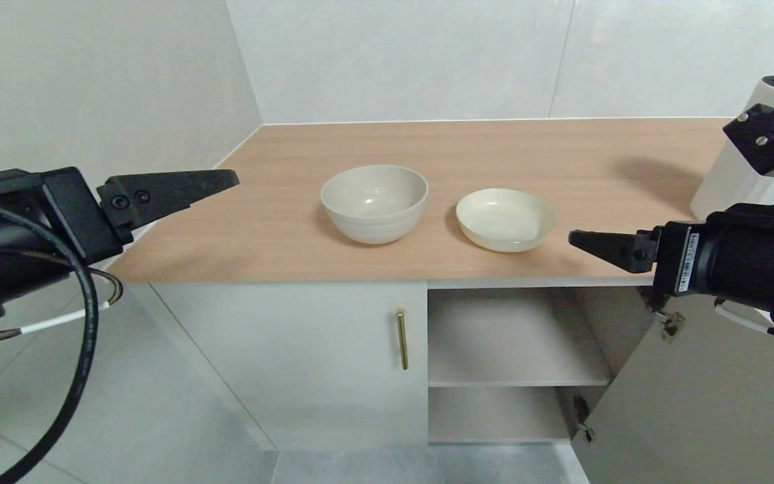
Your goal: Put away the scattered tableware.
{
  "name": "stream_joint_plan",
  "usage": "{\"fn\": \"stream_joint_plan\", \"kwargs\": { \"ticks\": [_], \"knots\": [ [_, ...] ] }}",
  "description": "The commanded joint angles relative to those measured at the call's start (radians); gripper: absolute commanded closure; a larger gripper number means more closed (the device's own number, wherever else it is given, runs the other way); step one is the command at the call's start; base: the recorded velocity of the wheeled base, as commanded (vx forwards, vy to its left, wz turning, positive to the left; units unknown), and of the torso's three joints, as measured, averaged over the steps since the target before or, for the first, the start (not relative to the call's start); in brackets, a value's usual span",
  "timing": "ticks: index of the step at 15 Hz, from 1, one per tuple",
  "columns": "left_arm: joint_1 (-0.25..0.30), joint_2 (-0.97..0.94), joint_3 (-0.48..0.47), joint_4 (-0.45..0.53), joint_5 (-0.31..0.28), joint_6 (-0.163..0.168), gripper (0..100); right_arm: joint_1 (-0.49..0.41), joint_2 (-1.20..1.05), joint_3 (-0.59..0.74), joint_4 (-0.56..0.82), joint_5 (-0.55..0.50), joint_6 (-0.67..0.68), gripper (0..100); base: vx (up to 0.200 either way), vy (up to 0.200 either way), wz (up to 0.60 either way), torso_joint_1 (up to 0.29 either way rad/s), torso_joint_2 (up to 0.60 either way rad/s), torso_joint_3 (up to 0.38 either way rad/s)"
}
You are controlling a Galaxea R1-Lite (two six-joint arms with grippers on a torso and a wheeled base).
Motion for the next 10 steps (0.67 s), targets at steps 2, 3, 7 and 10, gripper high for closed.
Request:
{"fn": "stream_joint_plan", "kwargs": {
  "ticks": [2,3,7,10],
  "knots": [
    [-0.004,0.110,-0.067,0.002,-0.019,-0.001,0,-0.042,0.080,-0.007,-0.094,0.002,-0.055,0,0.000,0.000,0.00,0.081,-0.16,-0.083],
    [-0.004,0.139,-0.092,0.004,-0.015,-0.001,0,-0.048,0.111,-0.021,-0.125,0.000,-0.064,0,0.000,0.000,0.00,0.036,-0.05,-0.041],
    [-0.003,0.287,-0.423,0.352,0.002,0.001,0,-0.074,0.269,-0.219,-0.097,-0.100,-0.066,0,0.000,0.000,0.00,0.000,0.00,0.000],
    [-0.004,0.350,-0.564,0.570,0.073,0.012,0,-0.082,0.315,-0.360,0.134,-0.104,0.013,0,0.000,0.000,0.00,0.000,0.00,0.000]
  ]
}}
